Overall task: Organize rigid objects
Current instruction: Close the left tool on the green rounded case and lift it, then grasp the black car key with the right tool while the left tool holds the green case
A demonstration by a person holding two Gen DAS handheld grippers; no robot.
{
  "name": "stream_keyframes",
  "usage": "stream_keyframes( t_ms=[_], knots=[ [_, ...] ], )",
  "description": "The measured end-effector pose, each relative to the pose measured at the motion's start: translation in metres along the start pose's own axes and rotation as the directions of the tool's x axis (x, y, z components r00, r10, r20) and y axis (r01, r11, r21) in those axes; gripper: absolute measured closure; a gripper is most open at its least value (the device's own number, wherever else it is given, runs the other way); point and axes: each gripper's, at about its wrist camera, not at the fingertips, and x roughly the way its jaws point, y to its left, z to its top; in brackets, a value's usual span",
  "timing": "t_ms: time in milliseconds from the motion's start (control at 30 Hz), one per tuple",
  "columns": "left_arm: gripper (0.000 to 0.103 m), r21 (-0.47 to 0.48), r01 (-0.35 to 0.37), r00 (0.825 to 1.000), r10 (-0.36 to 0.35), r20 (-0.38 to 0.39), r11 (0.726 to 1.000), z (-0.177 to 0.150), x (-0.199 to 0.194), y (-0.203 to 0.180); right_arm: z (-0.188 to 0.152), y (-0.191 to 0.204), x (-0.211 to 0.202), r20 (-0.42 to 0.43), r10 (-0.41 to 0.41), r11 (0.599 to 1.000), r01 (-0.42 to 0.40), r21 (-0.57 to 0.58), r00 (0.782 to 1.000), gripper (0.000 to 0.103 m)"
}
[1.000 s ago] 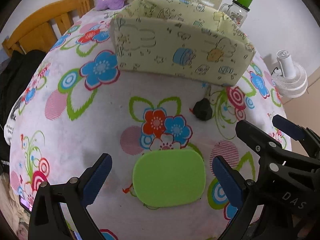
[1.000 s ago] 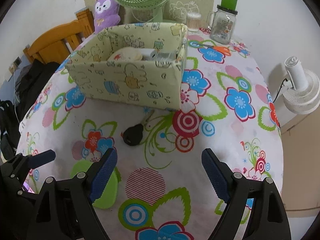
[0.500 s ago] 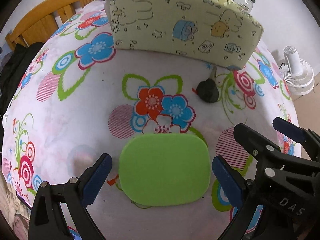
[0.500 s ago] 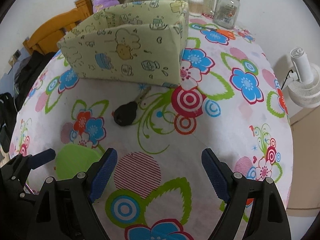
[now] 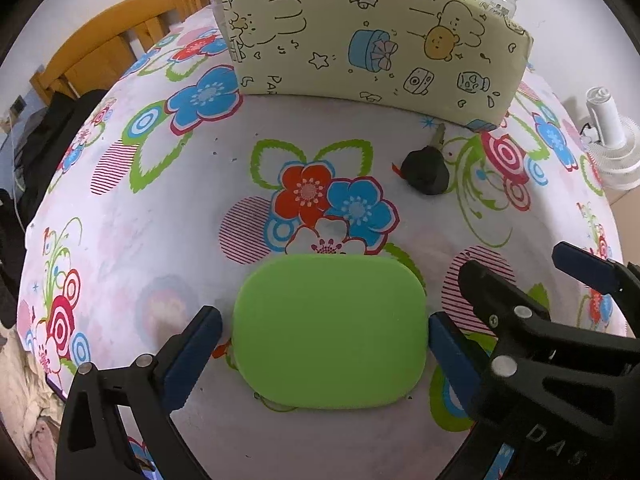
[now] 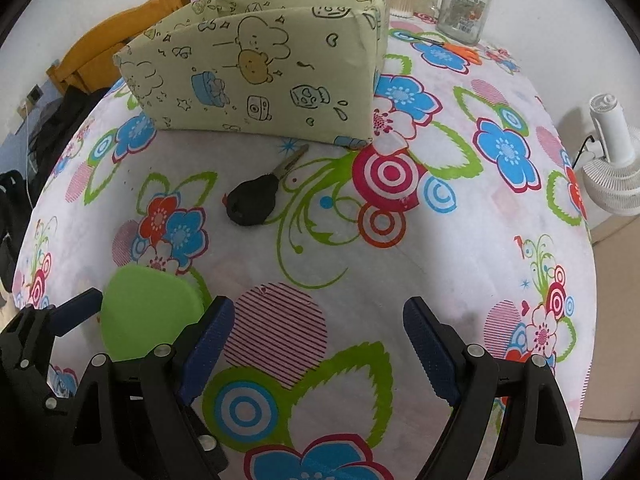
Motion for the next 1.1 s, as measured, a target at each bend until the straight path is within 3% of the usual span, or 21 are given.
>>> stream_keyframes(
  t_ms=[200, 267, 633, 1100],
  knots=[
    [0.001, -0.016, -0.008, 1.0, 0.008, 0.017, 1.0, -0.006, -0.004, 0.001, 0.0, 0.002, 0.001, -0.004, -0.006, 1.0, 0.006, -0.012, 1.0, 0.015],
    [0.008, -0.007, -0.004, 1.0, 0.004, 0.029, 1.0, -0.008, -0.008, 0.0, 0.0, 0.003, 0.001, -0.004, -0.003, 1.0, 0.003, -0.009, 1.0, 0.015],
    [0.008, 0.011, -0.007, 1.0, 0.007, 0.012, 1.0, 0.008, -0.009, 0.01, 0.009, 0.012, 0.0, 0.005, 0.008, 1.0, -0.008, -0.01, 1.0, 0.014],
    [0.008, 0.128, -0.012, 0.999, 0.008, 0.031, 0.992, 0.042, -0.006, 0.018, 0.039, 0.018, 0.011, 0.009, 0.013, 0.997, -0.013, 0.074, 1.0, 0.015]
  ],
)
